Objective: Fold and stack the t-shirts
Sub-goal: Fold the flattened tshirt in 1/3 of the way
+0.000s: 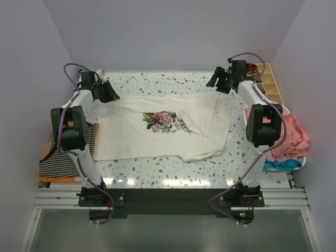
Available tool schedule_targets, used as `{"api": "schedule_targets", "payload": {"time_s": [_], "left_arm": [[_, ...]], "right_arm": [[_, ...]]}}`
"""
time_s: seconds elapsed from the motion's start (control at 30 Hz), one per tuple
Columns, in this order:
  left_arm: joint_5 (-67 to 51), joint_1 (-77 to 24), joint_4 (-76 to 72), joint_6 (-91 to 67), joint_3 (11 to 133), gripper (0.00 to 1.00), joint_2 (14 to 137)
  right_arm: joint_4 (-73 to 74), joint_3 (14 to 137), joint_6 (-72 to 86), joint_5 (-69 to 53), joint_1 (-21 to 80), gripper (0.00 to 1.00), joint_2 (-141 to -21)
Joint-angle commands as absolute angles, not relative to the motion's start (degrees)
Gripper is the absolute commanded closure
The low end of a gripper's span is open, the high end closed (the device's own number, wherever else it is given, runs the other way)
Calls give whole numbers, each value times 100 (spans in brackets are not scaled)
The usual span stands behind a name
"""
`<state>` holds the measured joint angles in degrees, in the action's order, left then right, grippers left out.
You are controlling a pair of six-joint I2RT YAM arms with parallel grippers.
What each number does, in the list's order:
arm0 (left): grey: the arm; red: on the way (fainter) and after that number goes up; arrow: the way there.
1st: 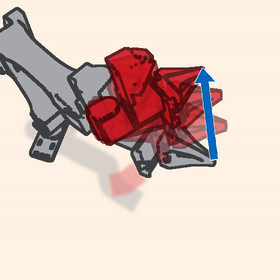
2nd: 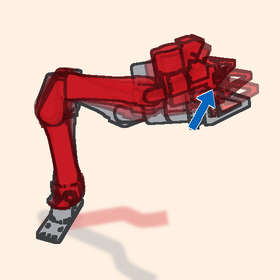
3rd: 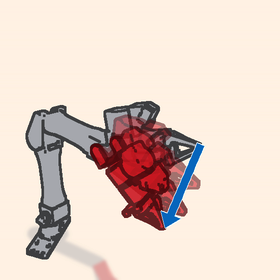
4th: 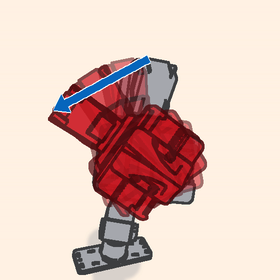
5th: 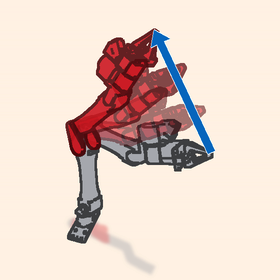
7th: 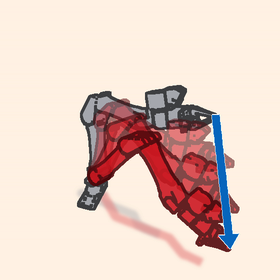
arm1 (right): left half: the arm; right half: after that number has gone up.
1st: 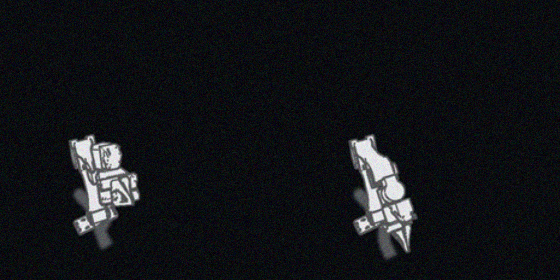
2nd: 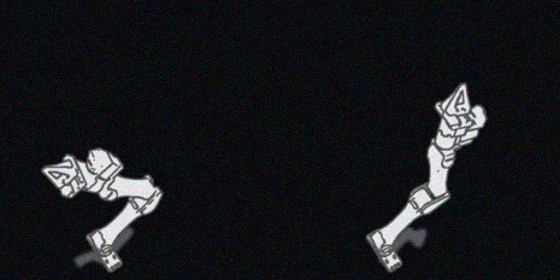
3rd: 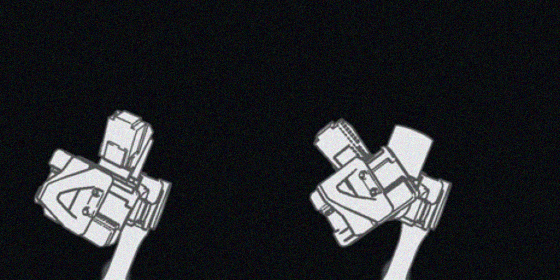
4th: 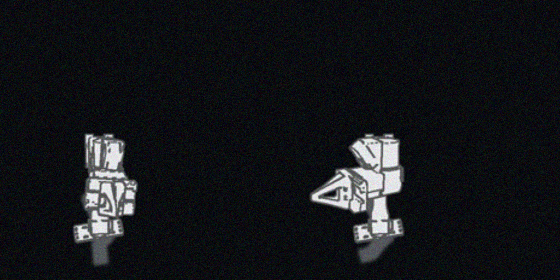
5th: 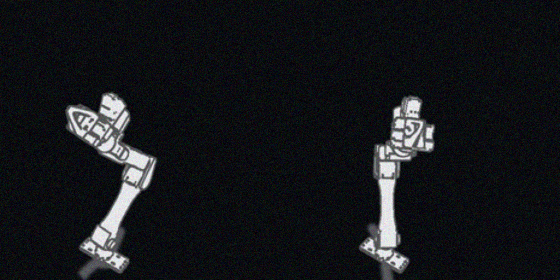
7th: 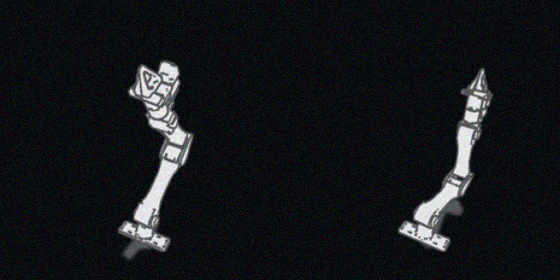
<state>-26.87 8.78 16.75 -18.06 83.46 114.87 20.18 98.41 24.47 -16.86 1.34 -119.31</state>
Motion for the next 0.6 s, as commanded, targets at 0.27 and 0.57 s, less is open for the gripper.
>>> {"api": "schedule_targets", "payload": {"time_s": [0.27,0.57], "left_arm": [[-1478,677,2424,-1679,8147,77,11918],[-536,642,3435,-1240,8630,79,12190]], "right_arm": [[2179,9185,2690,-1548,395,33,-12102],[3428,9677,2742,324,387,31,-12445]]}}
